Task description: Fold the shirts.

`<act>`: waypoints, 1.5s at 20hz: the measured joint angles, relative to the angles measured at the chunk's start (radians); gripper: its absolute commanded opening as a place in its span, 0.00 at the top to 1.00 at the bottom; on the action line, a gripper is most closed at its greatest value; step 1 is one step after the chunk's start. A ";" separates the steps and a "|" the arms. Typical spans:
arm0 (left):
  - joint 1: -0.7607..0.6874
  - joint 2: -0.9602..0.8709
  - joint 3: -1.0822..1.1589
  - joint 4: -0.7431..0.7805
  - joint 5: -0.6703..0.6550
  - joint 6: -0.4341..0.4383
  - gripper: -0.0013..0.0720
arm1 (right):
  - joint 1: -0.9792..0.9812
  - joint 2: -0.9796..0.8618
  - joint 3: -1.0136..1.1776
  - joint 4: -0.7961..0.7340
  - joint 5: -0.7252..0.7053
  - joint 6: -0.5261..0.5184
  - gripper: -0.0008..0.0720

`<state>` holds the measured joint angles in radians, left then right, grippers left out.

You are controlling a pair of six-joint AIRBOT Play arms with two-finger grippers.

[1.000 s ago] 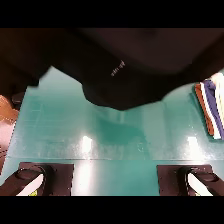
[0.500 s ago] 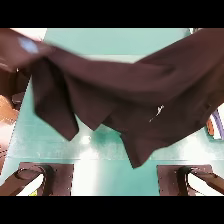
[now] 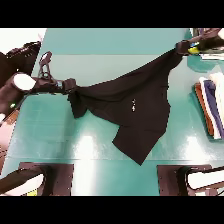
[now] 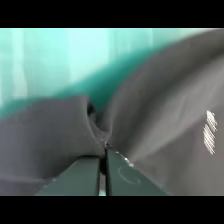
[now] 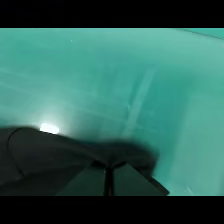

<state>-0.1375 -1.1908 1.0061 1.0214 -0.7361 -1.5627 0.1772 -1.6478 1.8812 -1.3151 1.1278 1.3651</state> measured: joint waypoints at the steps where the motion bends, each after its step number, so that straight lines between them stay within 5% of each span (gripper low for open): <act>1: 0.000 -0.047 0.018 0.003 0.051 0.000 0.94 | 0.012 -0.032 -0.003 0.003 -0.033 0.000 0.97; 2: 0.000 -0.093 0.044 0.008 0.089 0.000 0.74 | 0.020 -0.055 -0.005 0.007 -0.068 0.000 0.93; 3: 0.001 -0.135 0.071 0.010 0.121 0.000 0.29 | 0.027 -0.075 -0.005 0.009 -0.106 0.001 0.67; 4: 0.001 -0.171 0.097 0.013 0.139 0.000 0.14 | 0.034 -0.094 -0.006 0.010 -0.133 0.002 0.36; 5: 0.001 -0.203 0.124 0.014 0.158 0.000 0.16 | 0.038 -0.107 -0.006 0.019 -0.156 0.002 0.29; 8: 0.011 -0.252 0.192 0.036 0.170 0.000 0.16 | 0.025 -0.123 -0.007 0.067 -0.192 0.008 0.29; 10: 0.050 -0.252 0.238 0.066 0.120 0.000 0.16 | -0.003 -0.102 -0.007 0.106 -0.173 0.011 0.38; 11: 0.079 -0.244 0.254 0.075 0.071 0.002 0.29 | -0.019 -0.085 -0.007 0.123 -0.140 0.010 0.38; 12: 0.115 -0.231 0.265 0.085 0.014 0.019 0.54 | -0.037 -0.068 -0.010 0.134 -0.100 0.003 0.38; 13: 0.150 -0.220 0.268 0.096 -0.047 0.046 0.58 | -0.058 -0.043 -0.021 0.140 -0.054 -0.007 0.38; 20: 0.308 -0.072 -0.012 0.091 -0.326 0.154 0.56 | -0.141 0.241 -0.355 0.254 0.093 -0.070 0.38; 21: 0.315 -0.054 -0.070 0.067 -0.338 0.165 0.40 | -0.142 0.285 -0.412 0.268 0.093 -0.076 0.38; 22: 0.320 -0.041 -0.130 0.041 -0.343 0.182 0.09 | -0.143 0.327 -0.469 0.275 0.086 -0.080 0.38; 30: 0.319 -0.006 -0.364 -0.216 -0.317 0.273 0.04 | -0.147 0.584 -0.732 0.320 0.012 -0.090 0.38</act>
<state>0.1814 -1.1973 0.6426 0.8055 -1.0527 -1.2900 0.0303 -1.0637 1.1496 -0.9951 1.1400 1.2747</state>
